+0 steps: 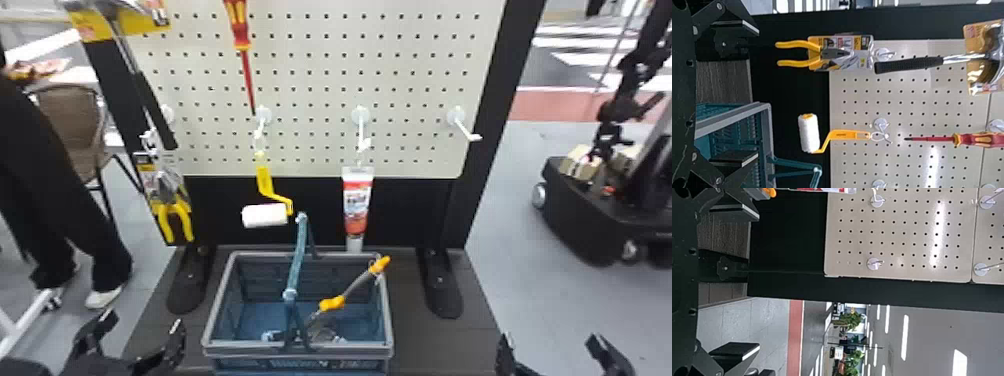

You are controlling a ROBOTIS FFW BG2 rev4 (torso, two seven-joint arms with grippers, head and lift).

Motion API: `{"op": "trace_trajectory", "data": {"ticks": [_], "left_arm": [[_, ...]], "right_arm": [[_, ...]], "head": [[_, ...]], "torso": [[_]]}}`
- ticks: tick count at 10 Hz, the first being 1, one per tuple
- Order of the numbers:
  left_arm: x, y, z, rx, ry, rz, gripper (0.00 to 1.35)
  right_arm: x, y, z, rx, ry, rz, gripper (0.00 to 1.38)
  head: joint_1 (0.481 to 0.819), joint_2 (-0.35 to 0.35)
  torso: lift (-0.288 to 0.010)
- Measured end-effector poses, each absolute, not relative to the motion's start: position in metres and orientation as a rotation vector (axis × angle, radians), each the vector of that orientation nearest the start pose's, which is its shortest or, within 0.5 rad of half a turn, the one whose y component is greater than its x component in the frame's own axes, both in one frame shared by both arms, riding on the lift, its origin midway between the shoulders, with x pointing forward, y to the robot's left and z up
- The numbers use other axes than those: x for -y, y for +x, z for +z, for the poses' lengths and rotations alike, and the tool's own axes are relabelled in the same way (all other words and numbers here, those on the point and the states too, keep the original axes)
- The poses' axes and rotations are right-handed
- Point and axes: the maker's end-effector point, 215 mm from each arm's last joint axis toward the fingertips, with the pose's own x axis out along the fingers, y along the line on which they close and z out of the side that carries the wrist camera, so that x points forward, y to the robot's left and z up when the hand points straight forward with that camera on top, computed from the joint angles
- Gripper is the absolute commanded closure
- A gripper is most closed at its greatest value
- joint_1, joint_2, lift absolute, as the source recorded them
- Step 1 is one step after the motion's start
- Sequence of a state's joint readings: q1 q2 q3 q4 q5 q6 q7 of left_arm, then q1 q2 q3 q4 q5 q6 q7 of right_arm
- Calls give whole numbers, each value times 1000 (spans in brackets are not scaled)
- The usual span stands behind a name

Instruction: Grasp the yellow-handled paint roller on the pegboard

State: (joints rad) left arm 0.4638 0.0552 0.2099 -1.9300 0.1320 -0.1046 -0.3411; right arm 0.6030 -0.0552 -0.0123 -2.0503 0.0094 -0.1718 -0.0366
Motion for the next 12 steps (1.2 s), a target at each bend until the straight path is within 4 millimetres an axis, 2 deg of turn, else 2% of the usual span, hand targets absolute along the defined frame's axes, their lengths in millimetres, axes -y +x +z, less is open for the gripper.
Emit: {"op": "trace_trajectory", "data": {"ticks": [3,6,8,10,12], "left_arm": [[-286,490,-340,1,46,-287,202],[-287,533,-346,-30,28,-405,202],[-283,558,-344,-52,8,-480,202],[-263,581,-342,-81,-9,-572,202],[-234,604,-335,-114,-32,-695,202]], "right_arm": [[240,416,-321,63,-59,-1,137],[237,418,-317,70,-56,10,137],[233,421,-314,80,-55,20,137],[230,424,-311,86,-53,28,137],[226,427,-310,92,-50,36,137]], "head": [[549,0],[549,0],[549,0],[549,0],[549,0]], "torso": [[-100],[-100],[-100],[-100],[-100]]}}
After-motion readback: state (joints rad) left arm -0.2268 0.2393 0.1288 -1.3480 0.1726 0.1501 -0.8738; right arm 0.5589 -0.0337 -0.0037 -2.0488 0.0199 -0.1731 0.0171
